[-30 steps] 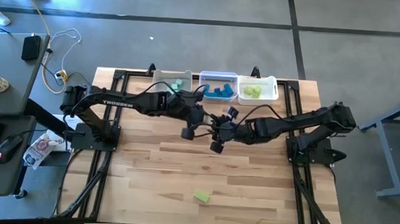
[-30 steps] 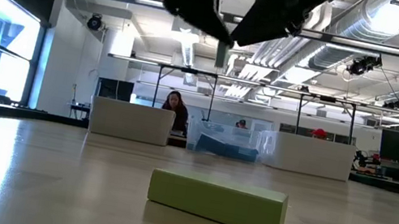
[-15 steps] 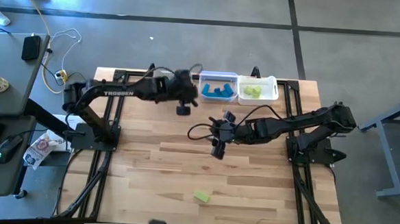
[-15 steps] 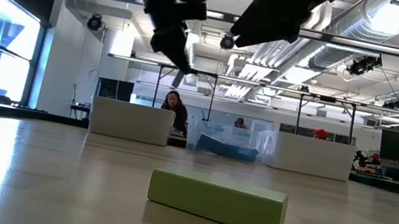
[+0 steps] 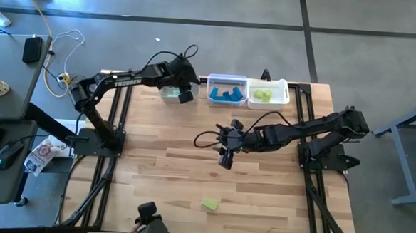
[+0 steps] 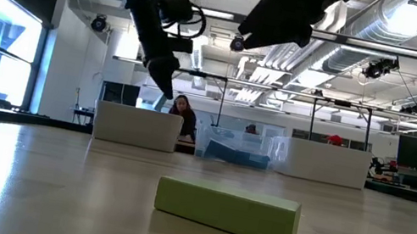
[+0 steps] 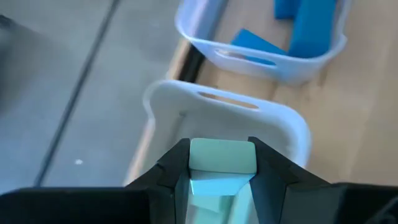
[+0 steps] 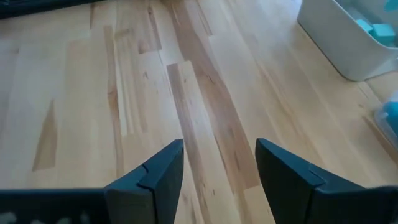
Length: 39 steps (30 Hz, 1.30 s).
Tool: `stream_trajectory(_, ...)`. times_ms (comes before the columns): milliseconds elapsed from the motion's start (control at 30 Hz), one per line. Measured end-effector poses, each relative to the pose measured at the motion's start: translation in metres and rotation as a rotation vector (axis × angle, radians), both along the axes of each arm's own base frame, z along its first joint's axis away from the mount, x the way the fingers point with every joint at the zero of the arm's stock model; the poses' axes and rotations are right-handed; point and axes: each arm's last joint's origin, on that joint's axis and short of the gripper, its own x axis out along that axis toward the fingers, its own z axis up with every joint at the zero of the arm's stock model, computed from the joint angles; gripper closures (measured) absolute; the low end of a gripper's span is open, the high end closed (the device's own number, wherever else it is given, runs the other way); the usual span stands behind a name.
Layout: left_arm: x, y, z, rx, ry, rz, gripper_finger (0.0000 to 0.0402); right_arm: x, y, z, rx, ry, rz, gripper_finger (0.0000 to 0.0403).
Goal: Sort & place blocks by color
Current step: Put the light blue block into the gray bin, then put the green block into the white bin
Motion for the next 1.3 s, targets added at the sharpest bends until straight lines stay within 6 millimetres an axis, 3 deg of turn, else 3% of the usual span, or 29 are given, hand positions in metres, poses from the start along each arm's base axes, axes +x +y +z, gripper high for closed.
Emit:
stream_trajectory(300, -0.009, 0.011, -0.023, -0.104, 0.076, 0.041, 0.0261, 0.001, 0.015, 0.002, 0.029, -0.045, 0.016, 0.0217)
stream_trajectory(733, -0.007, 0.010, -0.023, -0.054, 0.111, 0.100, 0.0204, 0.002, 0.039, 0.011, 0.058, -0.166, 0.070, 0.0217)
stream_trajectory(1033, 0.001, 0.004, 0.006, -0.086, 0.136, 0.093, 0.0196, 0.005, 0.047, 0.020, 0.013, -0.275, 0.072, 0.0217)
stream_trajectory(1300, 0.023, -0.028, 0.027, -0.193, 0.147, -0.032, 0.0197, 0.006, 0.053, 0.025, 0.020, -0.329, 0.083, 0.0217)
